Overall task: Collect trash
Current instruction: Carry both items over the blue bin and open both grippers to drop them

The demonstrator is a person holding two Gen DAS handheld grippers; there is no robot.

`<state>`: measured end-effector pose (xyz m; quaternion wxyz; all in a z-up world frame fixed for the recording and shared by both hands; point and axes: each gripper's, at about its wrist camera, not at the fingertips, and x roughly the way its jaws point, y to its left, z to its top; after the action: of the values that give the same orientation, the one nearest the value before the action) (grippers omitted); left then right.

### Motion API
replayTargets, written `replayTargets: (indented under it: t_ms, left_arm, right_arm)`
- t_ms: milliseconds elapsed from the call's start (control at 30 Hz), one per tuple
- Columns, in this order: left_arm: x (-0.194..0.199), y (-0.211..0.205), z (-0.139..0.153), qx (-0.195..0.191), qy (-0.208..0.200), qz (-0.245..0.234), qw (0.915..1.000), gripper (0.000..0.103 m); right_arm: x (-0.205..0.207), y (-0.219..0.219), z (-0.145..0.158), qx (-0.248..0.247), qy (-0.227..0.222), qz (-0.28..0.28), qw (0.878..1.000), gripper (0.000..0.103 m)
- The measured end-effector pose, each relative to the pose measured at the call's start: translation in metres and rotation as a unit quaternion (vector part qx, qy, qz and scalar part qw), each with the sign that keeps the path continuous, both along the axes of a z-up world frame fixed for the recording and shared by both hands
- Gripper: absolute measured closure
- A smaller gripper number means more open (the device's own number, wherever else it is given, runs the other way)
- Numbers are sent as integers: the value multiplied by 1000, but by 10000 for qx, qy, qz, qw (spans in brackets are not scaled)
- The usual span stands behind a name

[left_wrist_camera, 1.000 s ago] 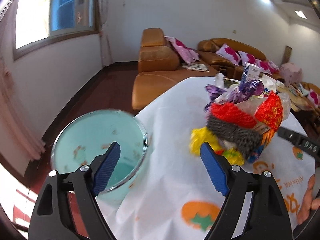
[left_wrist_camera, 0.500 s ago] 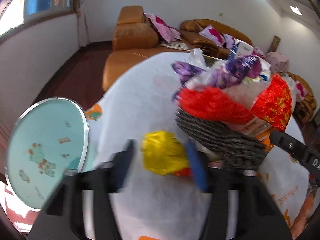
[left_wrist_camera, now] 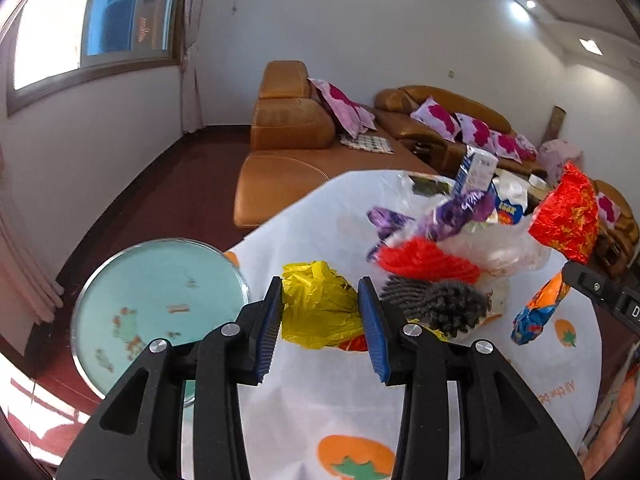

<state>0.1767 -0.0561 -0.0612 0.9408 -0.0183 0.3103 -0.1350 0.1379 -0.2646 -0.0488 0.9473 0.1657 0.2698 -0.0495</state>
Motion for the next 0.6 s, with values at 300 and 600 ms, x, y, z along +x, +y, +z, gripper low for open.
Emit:
replayTargets:
  t_ms: [300,600]
  left_arm:
    - [-22,34,16,89,-229,173,9995,65]
    - [-14,103,25,124,-360,1156,9926,64]
  right_arm:
    - [0,14,1,-209,133,-121,9996,87]
    - [16,61,27,-198,-112,542,9983,87]
